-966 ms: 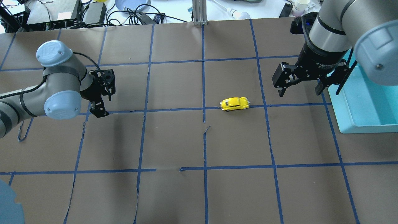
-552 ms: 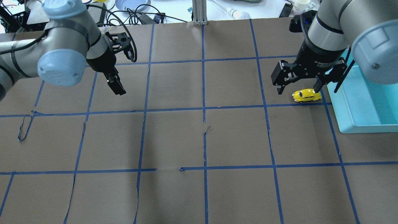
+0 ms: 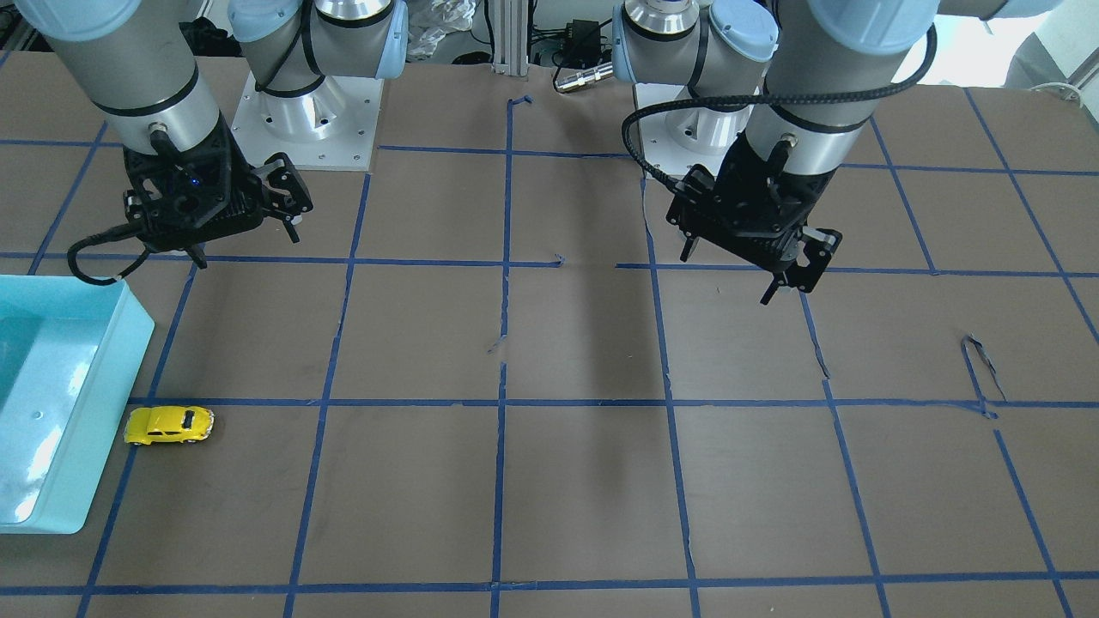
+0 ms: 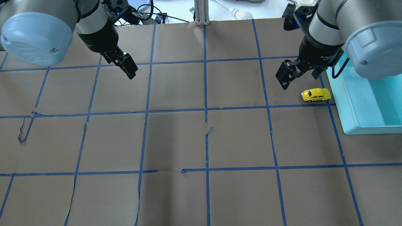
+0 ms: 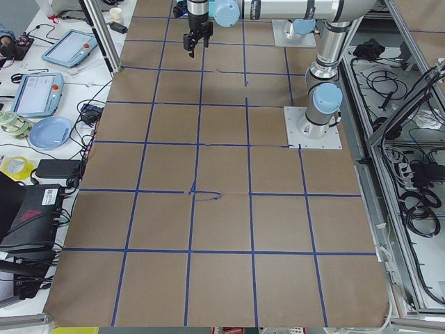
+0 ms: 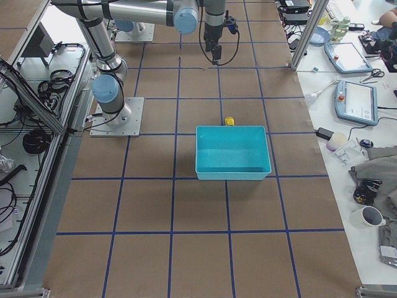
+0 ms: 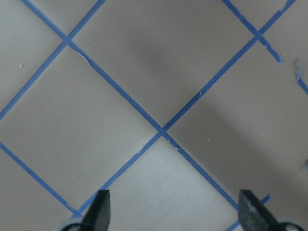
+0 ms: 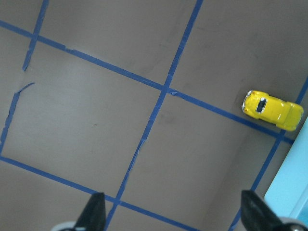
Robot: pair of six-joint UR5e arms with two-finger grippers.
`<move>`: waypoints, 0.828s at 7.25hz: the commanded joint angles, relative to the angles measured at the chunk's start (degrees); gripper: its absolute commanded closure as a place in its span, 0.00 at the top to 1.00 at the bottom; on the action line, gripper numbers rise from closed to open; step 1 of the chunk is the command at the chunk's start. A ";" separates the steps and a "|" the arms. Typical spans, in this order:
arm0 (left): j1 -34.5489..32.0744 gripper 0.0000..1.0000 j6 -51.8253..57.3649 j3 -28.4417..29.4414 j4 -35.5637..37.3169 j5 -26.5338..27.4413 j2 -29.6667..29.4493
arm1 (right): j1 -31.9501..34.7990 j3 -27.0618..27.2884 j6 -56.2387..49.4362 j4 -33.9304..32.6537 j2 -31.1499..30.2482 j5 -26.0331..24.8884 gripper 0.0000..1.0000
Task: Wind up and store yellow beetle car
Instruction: 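Lower the right gripper onto the car while the left gripper lifts away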
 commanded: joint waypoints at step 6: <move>2.53 1.00 -22.29 -0.29 -4.72 1.61 3.86 | -7.94 0.06 -51.09 -13.25 14.97 -3.46 1.00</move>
